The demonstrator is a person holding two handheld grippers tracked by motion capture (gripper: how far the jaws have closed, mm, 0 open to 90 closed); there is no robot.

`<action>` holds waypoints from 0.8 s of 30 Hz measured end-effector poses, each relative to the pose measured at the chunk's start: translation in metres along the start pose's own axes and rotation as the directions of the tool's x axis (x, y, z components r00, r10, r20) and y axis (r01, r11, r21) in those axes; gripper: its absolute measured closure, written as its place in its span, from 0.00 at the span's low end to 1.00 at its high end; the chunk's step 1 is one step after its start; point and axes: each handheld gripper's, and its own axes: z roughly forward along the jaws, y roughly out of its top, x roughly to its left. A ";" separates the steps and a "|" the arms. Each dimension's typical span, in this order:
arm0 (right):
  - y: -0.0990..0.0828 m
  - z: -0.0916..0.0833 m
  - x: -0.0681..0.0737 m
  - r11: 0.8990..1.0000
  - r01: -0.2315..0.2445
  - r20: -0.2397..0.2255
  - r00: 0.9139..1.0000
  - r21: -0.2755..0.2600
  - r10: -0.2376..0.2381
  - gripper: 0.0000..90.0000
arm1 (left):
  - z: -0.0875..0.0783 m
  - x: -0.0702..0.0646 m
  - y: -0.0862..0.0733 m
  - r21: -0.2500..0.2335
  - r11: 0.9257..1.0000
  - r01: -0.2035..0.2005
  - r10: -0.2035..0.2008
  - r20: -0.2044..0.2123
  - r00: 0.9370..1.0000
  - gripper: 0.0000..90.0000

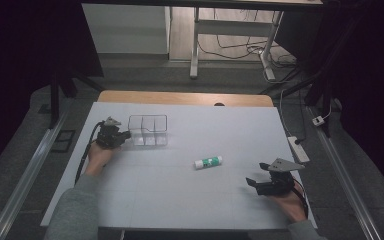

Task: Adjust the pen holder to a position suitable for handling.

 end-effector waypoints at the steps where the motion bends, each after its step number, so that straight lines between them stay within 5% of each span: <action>1: 0.000 0.000 0.000 1.000 0.001 0.000 1.000 -0.001 -0.001 0.20 | 0.000 0.000 0.000 0.000 1.000 0.003 -0.003 0.003 1.000 0.99; 24: 0.000 0.001 0.000 1.000 0.001 0.004 1.000 0.016 -0.001 0.20 | 0.014 -0.021 0.016 -0.001 1.000 -0.029 0.029 0.048 0.998 0.99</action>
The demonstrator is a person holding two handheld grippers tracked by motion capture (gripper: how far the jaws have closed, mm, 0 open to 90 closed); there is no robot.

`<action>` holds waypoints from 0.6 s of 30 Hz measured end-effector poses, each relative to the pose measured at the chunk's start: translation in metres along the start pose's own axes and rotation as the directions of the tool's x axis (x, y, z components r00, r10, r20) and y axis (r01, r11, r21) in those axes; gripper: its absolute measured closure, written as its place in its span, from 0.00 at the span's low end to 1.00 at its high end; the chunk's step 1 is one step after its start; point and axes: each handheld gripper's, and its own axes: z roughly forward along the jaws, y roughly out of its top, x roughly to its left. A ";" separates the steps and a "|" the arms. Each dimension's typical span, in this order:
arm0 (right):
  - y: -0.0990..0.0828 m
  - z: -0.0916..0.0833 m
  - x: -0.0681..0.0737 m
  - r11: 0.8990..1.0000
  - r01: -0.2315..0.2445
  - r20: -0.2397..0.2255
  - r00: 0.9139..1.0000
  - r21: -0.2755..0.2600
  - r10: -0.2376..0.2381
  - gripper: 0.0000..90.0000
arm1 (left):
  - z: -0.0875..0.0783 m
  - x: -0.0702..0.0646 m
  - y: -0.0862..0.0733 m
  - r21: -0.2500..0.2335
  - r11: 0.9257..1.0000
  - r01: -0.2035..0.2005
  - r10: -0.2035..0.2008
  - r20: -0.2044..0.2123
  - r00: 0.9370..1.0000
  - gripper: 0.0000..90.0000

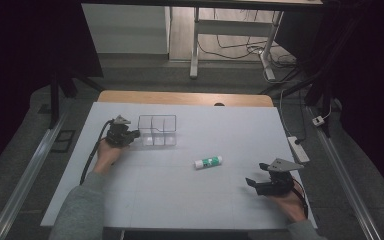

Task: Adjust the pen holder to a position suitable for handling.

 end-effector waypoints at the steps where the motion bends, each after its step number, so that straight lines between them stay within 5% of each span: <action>1: 0.000 0.000 0.000 1.000 0.000 0.000 1.000 0.000 0.000 0.20 | 0.001 -0.001 0.001 0.001 1.000 -0.003 0.003 0.003 1.000 0.99; 18: 0.000 0.001 -0.001 1.000 0.001 -0.009 1.000 0.004 -0.001 0.20 | 0.013 -0.019 0.014 0.005 0.999 -0.043 0.042 0.033 0.999 0.99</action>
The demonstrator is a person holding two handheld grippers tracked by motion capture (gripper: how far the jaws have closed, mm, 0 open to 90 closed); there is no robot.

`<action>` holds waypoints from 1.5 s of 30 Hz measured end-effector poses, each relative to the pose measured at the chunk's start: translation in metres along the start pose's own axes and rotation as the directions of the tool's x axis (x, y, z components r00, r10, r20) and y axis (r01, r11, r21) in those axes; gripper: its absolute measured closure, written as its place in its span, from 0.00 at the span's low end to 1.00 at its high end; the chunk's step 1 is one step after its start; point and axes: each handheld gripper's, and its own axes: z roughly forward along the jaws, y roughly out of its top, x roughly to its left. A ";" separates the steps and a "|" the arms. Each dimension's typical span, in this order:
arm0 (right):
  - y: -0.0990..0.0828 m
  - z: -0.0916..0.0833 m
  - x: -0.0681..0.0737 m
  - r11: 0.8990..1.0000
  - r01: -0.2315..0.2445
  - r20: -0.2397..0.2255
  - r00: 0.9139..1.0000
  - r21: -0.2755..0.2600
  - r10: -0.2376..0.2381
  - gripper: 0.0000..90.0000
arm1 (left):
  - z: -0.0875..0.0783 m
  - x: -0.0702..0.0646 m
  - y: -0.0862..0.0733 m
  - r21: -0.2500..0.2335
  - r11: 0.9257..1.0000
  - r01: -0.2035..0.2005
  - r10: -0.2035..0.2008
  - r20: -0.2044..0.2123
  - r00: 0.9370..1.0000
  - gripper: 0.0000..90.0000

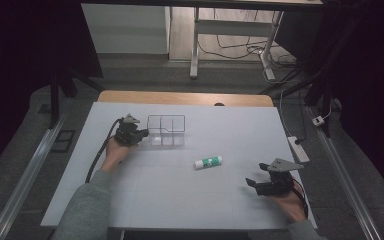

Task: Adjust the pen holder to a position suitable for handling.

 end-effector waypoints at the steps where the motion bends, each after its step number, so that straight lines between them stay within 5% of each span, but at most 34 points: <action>1: 0.000 0.000 0.000 1.000 0.000 0.009 1.000 0.001 0.000 0.20 | 0.001 -0.001 0.001 -0.003 1.000 0.001 -0.001 0.001 1.000 0.99; 45: 0.000 0.000 0.001 1.000 -0.003 0.003 1.000 -0.001 0.003 0.20 | 0.028 -0.035 0.023 0.010 0.998 -0.058 0.057 0.060 0.997 0.99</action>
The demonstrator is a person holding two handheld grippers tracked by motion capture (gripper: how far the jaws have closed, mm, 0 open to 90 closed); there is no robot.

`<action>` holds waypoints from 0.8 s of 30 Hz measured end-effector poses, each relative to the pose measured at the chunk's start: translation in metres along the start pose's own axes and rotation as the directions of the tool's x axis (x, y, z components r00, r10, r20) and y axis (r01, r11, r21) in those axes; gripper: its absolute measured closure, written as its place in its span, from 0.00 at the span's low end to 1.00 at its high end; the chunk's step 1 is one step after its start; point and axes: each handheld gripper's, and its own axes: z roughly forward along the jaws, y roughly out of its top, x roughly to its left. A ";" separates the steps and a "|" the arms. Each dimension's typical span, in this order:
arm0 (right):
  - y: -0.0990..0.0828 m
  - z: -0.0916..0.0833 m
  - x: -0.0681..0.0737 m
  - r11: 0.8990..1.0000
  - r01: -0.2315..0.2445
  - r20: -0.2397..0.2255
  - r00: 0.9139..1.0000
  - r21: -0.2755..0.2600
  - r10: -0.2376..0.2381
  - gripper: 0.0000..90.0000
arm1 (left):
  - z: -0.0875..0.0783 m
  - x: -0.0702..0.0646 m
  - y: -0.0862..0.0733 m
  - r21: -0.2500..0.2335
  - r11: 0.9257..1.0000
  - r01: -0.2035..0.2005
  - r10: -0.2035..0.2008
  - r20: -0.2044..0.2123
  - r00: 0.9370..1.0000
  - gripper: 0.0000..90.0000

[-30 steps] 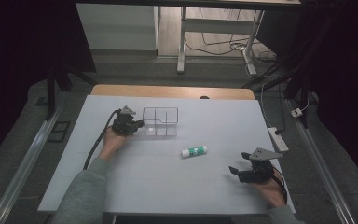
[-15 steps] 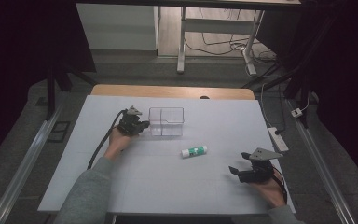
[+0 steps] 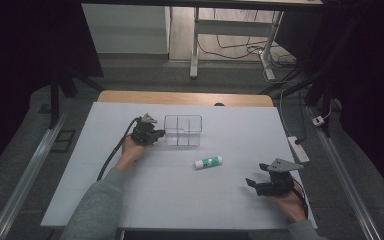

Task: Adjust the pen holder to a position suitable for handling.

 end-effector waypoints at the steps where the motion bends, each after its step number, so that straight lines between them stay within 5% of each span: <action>1: 0.000 0.000 0.000 1.000 0.002 -0.002 1.000 0.003 -0.002 0.20 | 0.001 0.000 0.001 0.001 1.000 -0.002 0.002 0.003 1.000 0.99; 14: 0.000 -0.001 0.000 1.000 -0.002 0.005 1.000 -0.003 0.002 0.20 | 0.001 -0.003 0.001 0.001 1.000 -0.021 0.021 0.016 1.000 0.99; 24: 0.000 -0.001 0.000 1.000 0.000 0.002 1.000 -0.004 0.000 0.20 | -0.022 0.000 -0.007 -0.032 0.999 -0.018 0.018 -0.009 1.000 0.99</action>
